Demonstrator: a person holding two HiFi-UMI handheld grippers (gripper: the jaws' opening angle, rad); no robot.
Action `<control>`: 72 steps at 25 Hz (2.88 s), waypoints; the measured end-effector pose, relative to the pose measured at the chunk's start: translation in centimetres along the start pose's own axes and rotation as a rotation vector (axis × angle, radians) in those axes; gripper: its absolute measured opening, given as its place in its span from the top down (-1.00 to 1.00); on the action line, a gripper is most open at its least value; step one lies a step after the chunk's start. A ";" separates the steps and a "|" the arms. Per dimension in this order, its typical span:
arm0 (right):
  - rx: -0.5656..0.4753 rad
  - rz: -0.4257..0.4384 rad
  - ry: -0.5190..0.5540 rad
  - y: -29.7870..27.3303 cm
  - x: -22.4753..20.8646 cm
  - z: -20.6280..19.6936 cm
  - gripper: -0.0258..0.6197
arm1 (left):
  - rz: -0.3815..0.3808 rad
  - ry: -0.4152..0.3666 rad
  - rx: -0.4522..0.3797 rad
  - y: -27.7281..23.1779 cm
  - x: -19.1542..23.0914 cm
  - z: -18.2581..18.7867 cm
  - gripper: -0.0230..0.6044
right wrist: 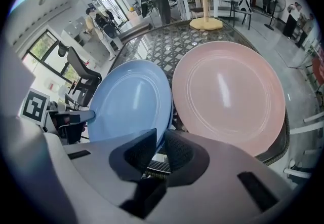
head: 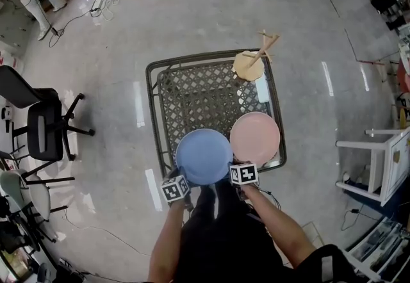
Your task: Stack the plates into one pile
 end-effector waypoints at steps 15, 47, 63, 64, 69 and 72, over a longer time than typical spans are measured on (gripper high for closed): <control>0.004 0.026 0.010 -0.7 0.1 0.1 0.77 | 0.009 0.014 -0.007 0.0 0.4 0.0 0.78; -0.124 -0.039 0.089 2.3 1.1 0.7 0.49 | 0.041 -0.109 -0.005 2.3 -0.8 0.1 0.45; -0.457 -0.045 0.118 12.2 4.5 2.7 0.89 | -0.019 -0.198 -0.208 9.4 -4.9 2.6 0.88; -0.478 -0.038 0.116 13.0 4.8 2.6 0.89 | -0.031 -0.206 -0.227 10.1 -5.5 2.8 0.88; -0.580 -0.019 0.103 16.8 5.8 2.4 0.89 | -0.103 -0.251 -0.335 13.6 -9.1 4.0 0.88; -0.617 -0.008 0.097 18.5 6.4 2.0 0.89 | -0.148 -0.282 -0.376 15.6 -11.0 4.2 0.88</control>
Point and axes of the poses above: the fingertips, and each gripper's own axes: y backward along the fingers, x to its left, z out of its top, the point moved 4 cm from there along y, backward along the fingers, and after that the axes turned 6 degrees about -z, right-handed, at the moved point
